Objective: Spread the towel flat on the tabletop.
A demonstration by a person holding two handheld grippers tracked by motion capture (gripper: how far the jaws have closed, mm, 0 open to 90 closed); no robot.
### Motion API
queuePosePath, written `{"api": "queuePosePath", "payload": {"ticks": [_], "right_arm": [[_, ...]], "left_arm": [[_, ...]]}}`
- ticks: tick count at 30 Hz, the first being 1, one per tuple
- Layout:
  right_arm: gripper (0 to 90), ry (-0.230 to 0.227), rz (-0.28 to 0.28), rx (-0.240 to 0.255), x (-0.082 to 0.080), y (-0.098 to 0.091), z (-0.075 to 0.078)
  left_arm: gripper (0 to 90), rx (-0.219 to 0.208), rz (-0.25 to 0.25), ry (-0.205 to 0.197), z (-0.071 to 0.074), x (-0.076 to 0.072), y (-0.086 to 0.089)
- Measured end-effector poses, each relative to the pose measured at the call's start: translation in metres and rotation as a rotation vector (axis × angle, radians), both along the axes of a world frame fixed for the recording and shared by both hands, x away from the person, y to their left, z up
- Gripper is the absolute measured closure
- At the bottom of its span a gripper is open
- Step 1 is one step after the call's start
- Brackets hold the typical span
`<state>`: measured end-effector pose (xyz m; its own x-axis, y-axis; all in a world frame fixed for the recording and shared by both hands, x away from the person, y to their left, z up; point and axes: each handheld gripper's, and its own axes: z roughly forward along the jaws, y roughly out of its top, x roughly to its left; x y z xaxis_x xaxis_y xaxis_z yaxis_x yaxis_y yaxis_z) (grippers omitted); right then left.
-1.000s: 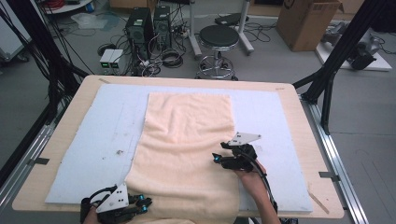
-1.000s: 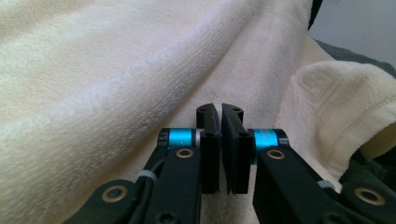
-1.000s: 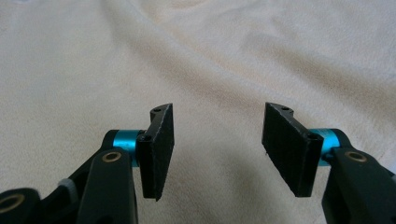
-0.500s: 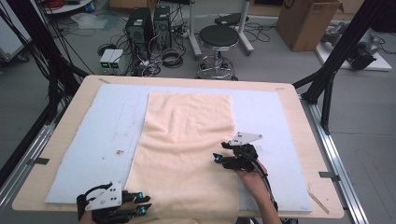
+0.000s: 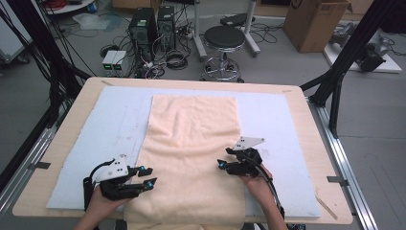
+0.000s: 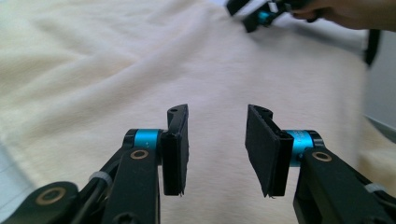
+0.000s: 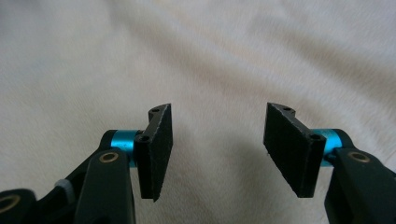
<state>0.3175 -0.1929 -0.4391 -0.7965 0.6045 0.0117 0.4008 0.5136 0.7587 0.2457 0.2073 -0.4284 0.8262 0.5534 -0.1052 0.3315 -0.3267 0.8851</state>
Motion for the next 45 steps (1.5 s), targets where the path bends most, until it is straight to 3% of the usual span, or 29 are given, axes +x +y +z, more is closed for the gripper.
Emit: {"api": "queuePosePath", "payload": {"ticks": [3, 7, 15, 25, 27, 30, 32, 42, 45], "right_arm": [[46.6, 0.025, 0.011, -0.04, -0.002, 0.004, -0.004], [47.3, 0.003, -0.004, 0.012, -0.012, -0.002, -0.009], [46.7, 0.012, 0.003, 0.009, -0.024, -0.004, -0.009], [43.5, 0.031, 0.023, 0.008, -0.025, -0.006, -0.005], [42.9, 0.008, 0.019, 0.018, -0.025, -0.009, -0.001], [41.4, -0.017, 0.006, 0.052, -0.022, -0.015, 0.006], [40.4, -0.029, -0.005, 0.069, -0.018, -0.018, 0.012], [34.9, -0.049, -0.024, 0.123, 0.005, -0.019, 0.019], [33.1, -0.043, -0.034, 0.135, 0.007, -0.02, 0.02]], "left_arm": [[59.6, 0.059, 0.024, 0.031, -0.007, 0.007, -0.001], [60.2, 0.154, 0.015, 0.075, -0.017, 0.005, -0.002], [59.9, 0.124, 0.008, 0.095, -0.02, -0.005, 0.007], [60.5, 0.139, -0.04, 0.105, -0.017, -0.012, 0.011], [60.7, 0.132, -0.039, 0.09, -0.014, -0.011, 0.013], [58.6, 0.072, -0.017, 0.062, -0.006, -0.003, 0.016], [57.8, 0.055, -0.003, 0.045, 0.0, 0.004, 0.019], [53.0, 0.014, 0.068, -0.013, 0.013, 0.03, 0.017], [51.7, 0.013, 0.092, -0.01, 0.011, 0.037, 0.017]]}}
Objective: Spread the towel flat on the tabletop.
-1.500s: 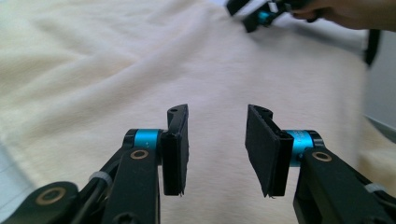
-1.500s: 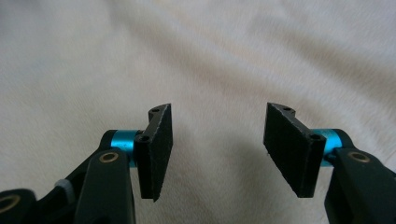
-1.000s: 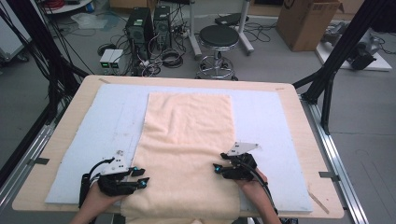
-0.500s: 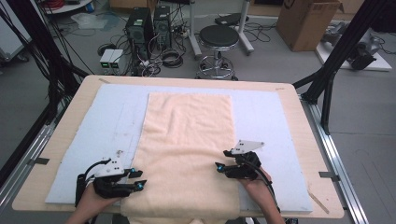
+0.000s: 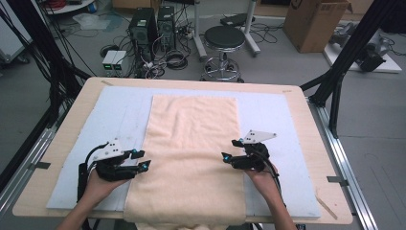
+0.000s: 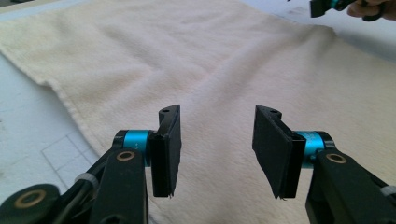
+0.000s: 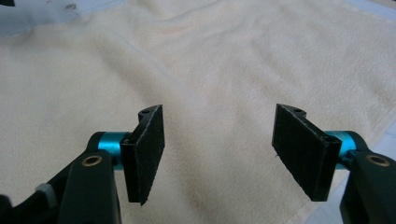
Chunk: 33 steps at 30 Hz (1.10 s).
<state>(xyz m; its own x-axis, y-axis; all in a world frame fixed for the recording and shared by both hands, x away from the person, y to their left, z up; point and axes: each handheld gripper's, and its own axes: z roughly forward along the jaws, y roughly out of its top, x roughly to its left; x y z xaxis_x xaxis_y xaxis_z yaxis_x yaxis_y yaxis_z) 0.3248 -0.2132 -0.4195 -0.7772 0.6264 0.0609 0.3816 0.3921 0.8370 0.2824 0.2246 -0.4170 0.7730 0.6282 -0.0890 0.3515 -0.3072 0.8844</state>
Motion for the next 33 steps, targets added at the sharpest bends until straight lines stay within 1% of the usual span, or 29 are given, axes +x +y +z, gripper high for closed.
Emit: {"api": "queuePosePath", "payload": {"ticks": [3, 5, 7, 10, 12, 14, 15, 18, 19, 20, 21, 22, 23, 25, 26, 28, 29, 30, 31, 33], "right_arm": [[31.8, -0.005, -0.006, 0.017, 0.001, -0.002, 0.001], [30.7, 0.002, -0.012, 0.026, 0.001, -0.003, 0.001], [30.0, -0.001, -0.013, 0.027, 0.001, -0.003, 0.001], [28.6, 0.005, -0.008, 0.025, 0.001, -0.001, 0.0], [28.4, 0.004, -0.002, 0.014, 0.0, 0.0, 0.0], [28.4, 0.007, 0.0, 0.012, 0.001, 0.002, -0.001], [28.4, 0.007, 0.002, 0.01, 0.001, 0.002, -0.001], [28.4, 0.006, 0.001, 0.014, 0.002, 0.001, -0.001], [28.4, 0.006, 0.001, 0.017, 0.002, 0.001, 0.0], [28.4, 0.008, 0.003, 0.016, 0.002, 0.0, 0.001], [28.4, 0.009, -0.002, 0.018, 0.002, 0.0, 0.002], [28.4, 0.009, 0.003, 0.019, 0.003, 0.0, 0.004], [28.4, 0.002, 0.004, 0.02, 0.004, -0.001, 0.005], [28.4, 0.002, 0.007, 0.021, 0.006, -0.001, 0.009], [28.4, -0.004, 0.005, 0.018, 0.007, -0.001, 0.01], [28.4, -0.003, 0.005, 0.019, 0.01, 0.0, 0.013], [28.4, -0.012, 0.005, 0.017, 0.012, 0.0, 0.014], [28.4, -0.006, 0.003, 0.017, 0.014, 0.0, 0.016], [28.4, -0.01, 0.002, 0.02, 0.015, 0.0, 0.017], [28.5, -0.005, 0.002, 0.023, 0.019, 0.0, 0.018]], "left_arm": [[50.0, 0.003, 0.02, 0.007, -0.001, 0.003, 0.001], [48.6, 0.0, 0.028, 0.012, -0.001, 0.004, 0.002], [47.8, -0.003, 0.039, 0.017, -0.002, 0.007, 0.002], [47.3, 0.003, 0.055, 0.017, -0.003, 0.011, 0.004], [47.2, -0.004, 0.063, 0.021, -0.003, 0.013, 0.005], [47.0, 0.011, 0.069, 0.024, 0.0, 0.016, 0.006], [47.0, 0.007, 0.073, 0.018, 0.001, 0.017, 0.006], [46.6, 0.007, 0.068, 0.007, 0.007, 0.022, 0.003], [46.6, -0.001, 0.068, 0.008, 0.008, 0.023, 0.002], [46.5, 0.0, 0.062, 0.013, 0.008, 0.026, 0.001], [46.0, 0.012, 0.06, 0.017, 0.009, 0.028, -0.001], [45.7, 0.011, 0.061, 0.017, 0.01, 0.03, -0.002], [45.8, 0.004, 0.055, 0.017, 0.012, 0.031, -0.002], [45.7, -0.013, 0.062, 0.01, 0.015, 0.034, -0.003], [45.7, -0.016, 0.062, 0.013, 0.016, 0.036, -0.002], [45.8, -0.018, 0.066, 0.016, 0.018, 0.039, -0.001], [45.8, -0.027, 0.07, 0.018, 0.019, 0.041, -0.001], [45.8, -0.029, 0.071, 0.023, 0.02, 0.042, 0.0], [45.6, -0.025, 0.072, 0.022, 0.021, 0.044, 0.001], [45.6, -0.04, 0.079, 0.02, 0.023, 0.046, 0.002]]}}
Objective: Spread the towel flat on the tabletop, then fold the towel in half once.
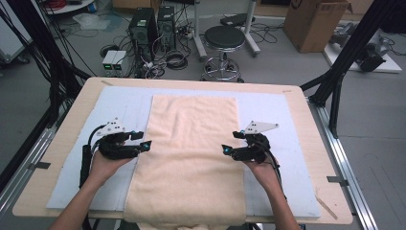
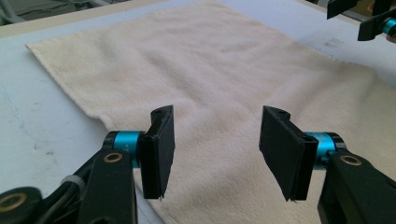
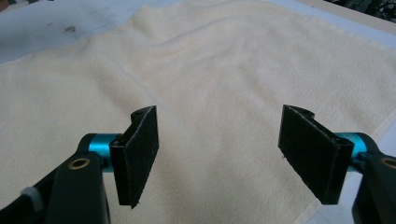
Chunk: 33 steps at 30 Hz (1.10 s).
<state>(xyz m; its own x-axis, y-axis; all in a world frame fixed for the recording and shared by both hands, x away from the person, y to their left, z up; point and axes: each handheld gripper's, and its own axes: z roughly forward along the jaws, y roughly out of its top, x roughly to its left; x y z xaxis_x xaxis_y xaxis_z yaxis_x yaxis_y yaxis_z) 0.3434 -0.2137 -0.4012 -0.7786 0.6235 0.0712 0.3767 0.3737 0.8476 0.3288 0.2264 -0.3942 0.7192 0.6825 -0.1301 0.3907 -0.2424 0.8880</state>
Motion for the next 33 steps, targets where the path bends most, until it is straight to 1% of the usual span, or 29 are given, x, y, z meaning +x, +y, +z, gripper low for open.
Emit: {"api": "queuePosePath", "payload": {"ticks": [1, 4, 8, 9, 11, 12, 16, 18, 22, 27, 28, 29, 31, 32, 33], "right_arm": [[28.5, -0.001, 0.0, -0.001, 0.002, 0.0, 0.001], [28.4, 0.004, -0.002, -0.004, 0.005, 0.0, 0.003], [28.4, 0.007, -0.001, -0.008, 0.009, 0.001, 0.005], [28.5, 0.003, 0.002, -0.013, 0.011, 0.001, 0.006], [28.7, 0.002, -0.004, -0.005, 0.012, 0.002, 0.007], [28.6, 0.007, -0.002, -0.007, 0.013, 0.002, 0.006], [28.7, 0.007, 0.0, -0.009, 0.016, 0.003, 0.006], [28.7, 0.015, 0.001, -0.015, 0.018, 0.004, 0.006], [28.7, 0.014, 0.007, -0.02, 0.021, 0.007, 0.007], [28.7, 0.017, 0.01, -0.024, 0.028, 0.01, 0.01], [28.7, 0.014, 0.006, -0.021, 0.03, 0.011, 0.01], [28.6, 0.017, 0.006, -0.021, 0.032, 0.011, 0.011], [28.6, 0.018, 0.002, -0.033, 0.038, 0.012, 0.013], [28.6, 0.021, 0.004, -0.038, 0.041, 0.012, 0.014], [28.7, 0.025, 0.0, -0.046, 0.045, 0.012, 0.015]], "left_arm": [[45.7, -0.009, 0.003, 0.001, 0.0, 0.001, 0.001], [45.7, -0.003, 0.007, 0.014, -0.001, 0.005, 0.002], [45.7, -0.001, 0.007, 0.013, 0.0, 0.009, 0.002], [45.7, -0.004, 0.006, 0.016, 0.001, 0.01, 0.002], [45.6, -0.007, 0.007, 0.012, 0.002, 0.012, 0.002], [45.6, -0.009, 0.009, 0.013, 0.001, 0.012, 0.002], [45.6, -0.011, 0.014, 0.027, 0.0, 0.015, 0.003], [45.4, -0.008, 0.016, 0.028, 0.0, 0.016, 0.003], [45.2, 0.01, 0.006, 0.031, -0.003, 0.017, -0.001], [45.3, 0.005, 0.028, 0.037, -0.005, 0.023, -0.002], [45.2, 0.005, 0.03, 0.041, -0.004, 0.025, -0.002], [45.2, 0.013, 0.026, 0.036, -0.002, 0.028, -0.003], [45.2, 0.016, 0.03, 0.031, 0.002, 0.032, -0.005], [45.2, 0.011, 0.034, 0.025, 0.004, 0.034, -0.006], [45.3, 0.022, 0.03, 0.029, 0.007, 0.038, -0.008]]}}
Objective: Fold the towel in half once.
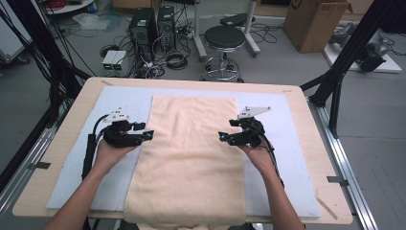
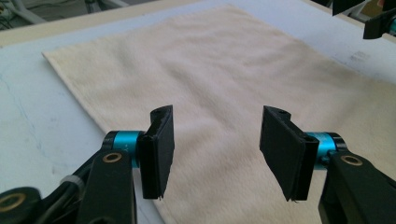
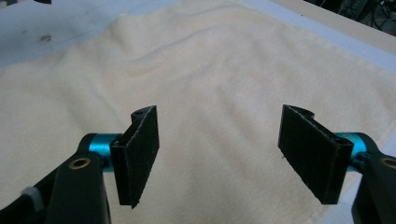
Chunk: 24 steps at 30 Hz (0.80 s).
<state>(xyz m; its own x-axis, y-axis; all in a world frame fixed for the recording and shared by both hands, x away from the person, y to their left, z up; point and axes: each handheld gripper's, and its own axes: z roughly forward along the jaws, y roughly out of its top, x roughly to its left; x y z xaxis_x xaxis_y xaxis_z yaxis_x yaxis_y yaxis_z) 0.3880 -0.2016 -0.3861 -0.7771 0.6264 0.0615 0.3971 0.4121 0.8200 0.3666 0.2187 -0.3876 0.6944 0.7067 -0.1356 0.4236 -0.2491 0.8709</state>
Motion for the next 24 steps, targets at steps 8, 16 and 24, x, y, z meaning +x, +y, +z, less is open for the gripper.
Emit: {"api": "queuePosePath", "payload": {"ticks": [8, 16, 24], "right_arm": [[29.7, 0.003, -0.049, -0.004, 0.025, -0.006, 0.0], [29.9, 0.042, -0.111, -0.023, 0.048, -0.011, -0.028], [36.8, 0.114, -0.142, -0.102, 0.062, -0.012, -0.056]], "left_arm": [[45.6, 0.008, 0.047, 0.0, 0.004, 0.033, -0.005], [46.0, 0.052, 0.101, 0.033, -0.029, 0.057, -0.002], [48.7, 0.141, 0.103, 0.116, -0.057, 0.069, -0.009]]}}
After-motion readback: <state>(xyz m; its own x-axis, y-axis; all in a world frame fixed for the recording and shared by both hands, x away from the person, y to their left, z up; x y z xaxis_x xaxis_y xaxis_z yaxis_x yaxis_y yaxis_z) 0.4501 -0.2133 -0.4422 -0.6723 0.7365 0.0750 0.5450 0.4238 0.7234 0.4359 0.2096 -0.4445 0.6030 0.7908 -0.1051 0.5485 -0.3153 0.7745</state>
